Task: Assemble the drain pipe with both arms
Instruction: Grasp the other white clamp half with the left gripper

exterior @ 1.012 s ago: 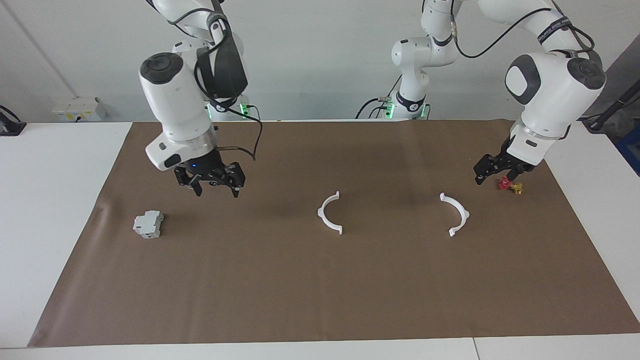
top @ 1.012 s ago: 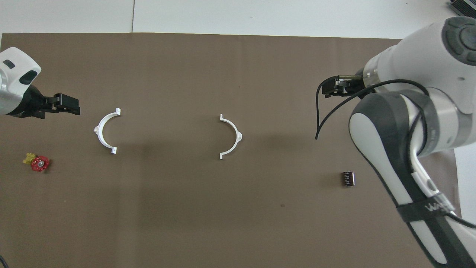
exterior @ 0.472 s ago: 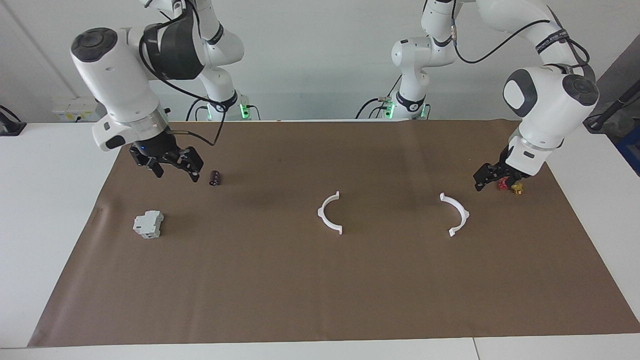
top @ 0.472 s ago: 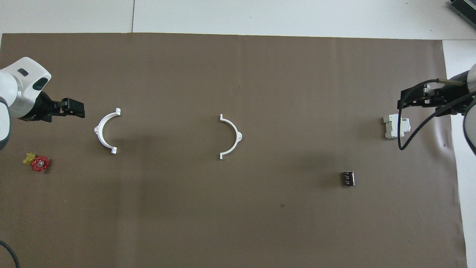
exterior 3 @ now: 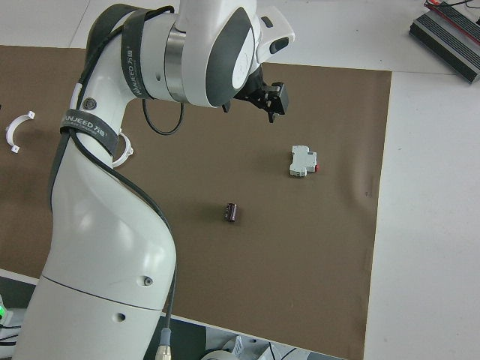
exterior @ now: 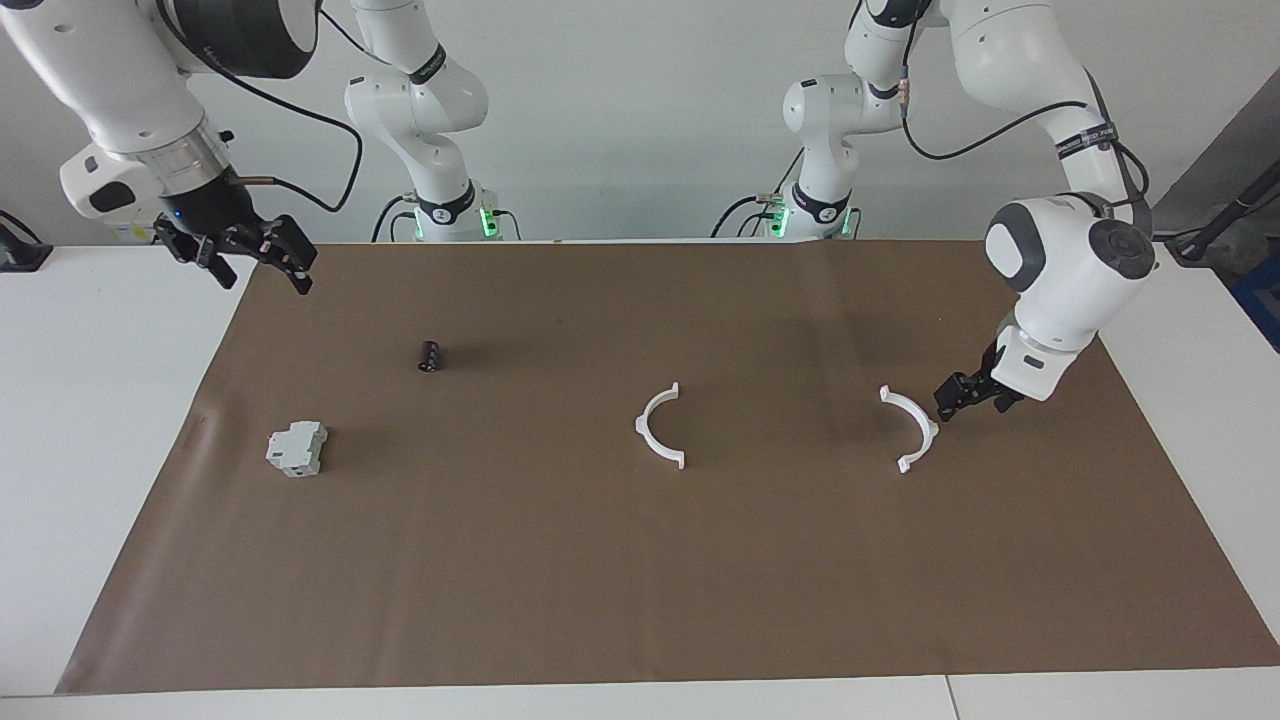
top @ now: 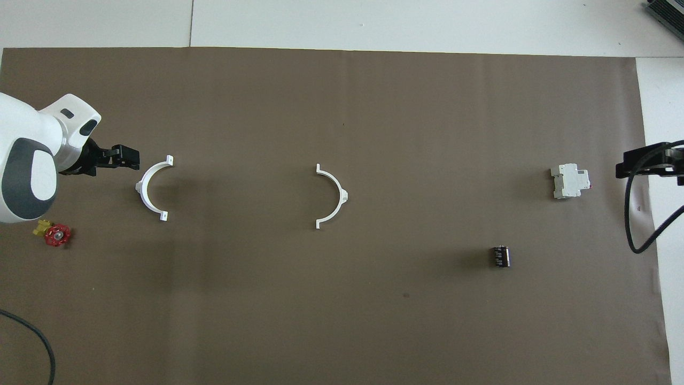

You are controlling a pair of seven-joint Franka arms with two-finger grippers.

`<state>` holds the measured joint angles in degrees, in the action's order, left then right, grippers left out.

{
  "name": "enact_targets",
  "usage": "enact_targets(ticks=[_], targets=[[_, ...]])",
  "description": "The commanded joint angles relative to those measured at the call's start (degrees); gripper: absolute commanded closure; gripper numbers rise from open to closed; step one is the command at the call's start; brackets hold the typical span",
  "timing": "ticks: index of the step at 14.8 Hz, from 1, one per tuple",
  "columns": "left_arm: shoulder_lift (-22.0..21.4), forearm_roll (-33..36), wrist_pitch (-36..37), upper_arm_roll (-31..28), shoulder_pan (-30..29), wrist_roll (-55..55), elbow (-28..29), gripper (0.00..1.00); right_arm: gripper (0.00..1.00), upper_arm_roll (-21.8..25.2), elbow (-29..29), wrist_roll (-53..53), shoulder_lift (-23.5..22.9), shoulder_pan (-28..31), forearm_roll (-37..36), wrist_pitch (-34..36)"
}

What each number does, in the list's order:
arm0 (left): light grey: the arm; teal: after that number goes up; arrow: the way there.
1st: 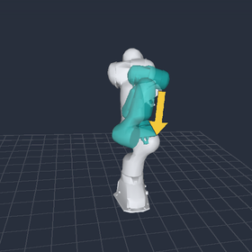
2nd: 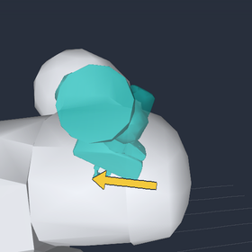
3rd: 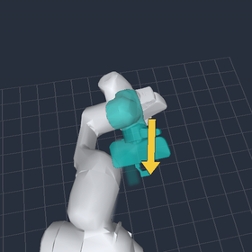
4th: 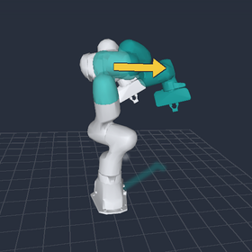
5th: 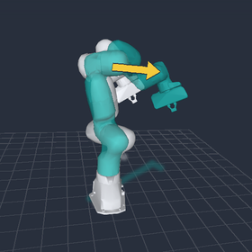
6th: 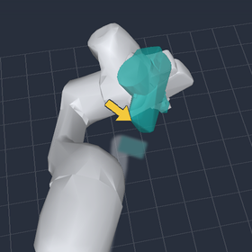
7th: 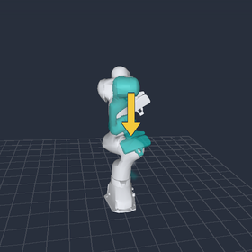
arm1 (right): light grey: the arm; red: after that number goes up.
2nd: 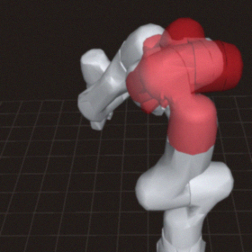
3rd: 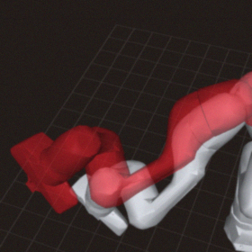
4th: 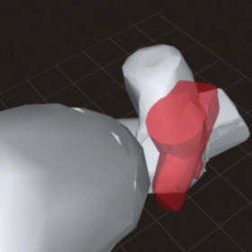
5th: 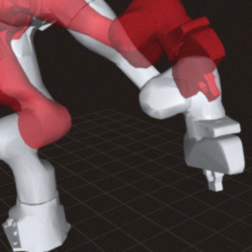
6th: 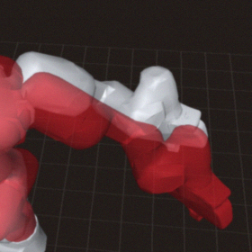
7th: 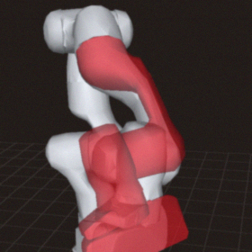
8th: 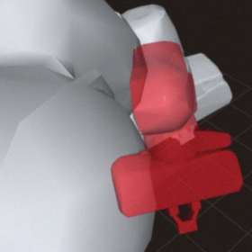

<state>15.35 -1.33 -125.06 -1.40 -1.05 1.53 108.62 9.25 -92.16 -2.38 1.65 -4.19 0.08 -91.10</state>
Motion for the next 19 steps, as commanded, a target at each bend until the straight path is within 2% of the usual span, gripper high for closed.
enact_targets(ticks=[1,3,6,9,13,19], targets=[[0.64,3.77,-7.63,0.17,-0.35,0.76,4.57,0.00,0.00,-0.46,-2.85,1.23,1.87,-0.11,-1.14,-0.13],[0.73,6.33,-8.88,0.26,-0.09,0.85,5.55,0.00,0.00,-0.55,-2.85,1.32,1.87,-0.55,-1.57,-0.66],[0.73,6.60,-8.36,0.34,0.43,0.76,5.55,0.00,0.00,-0.81,-1.19,1.67,0.82,-1.43,-3.14,0.30],[0.56,6.51,-8.53,0.43,0.62,3.03,5.90,0.00,0.00,-0.72,-2.06,1.76,1.16,-1.52,-3.51,0.22],[-0.06,6.60,-13.70,0.43,0.61,3.22,10.46,0.00,0.00,-2.66,-2.85,1.76,1.69,1.11,-3.51,0.74],[-3.05,6.60,-12.58,0.52,1.57,3.66,13.11,0.00,0.00,-2.57,-3.29,1.68,1.78,0.76,-2.80,0.48]])
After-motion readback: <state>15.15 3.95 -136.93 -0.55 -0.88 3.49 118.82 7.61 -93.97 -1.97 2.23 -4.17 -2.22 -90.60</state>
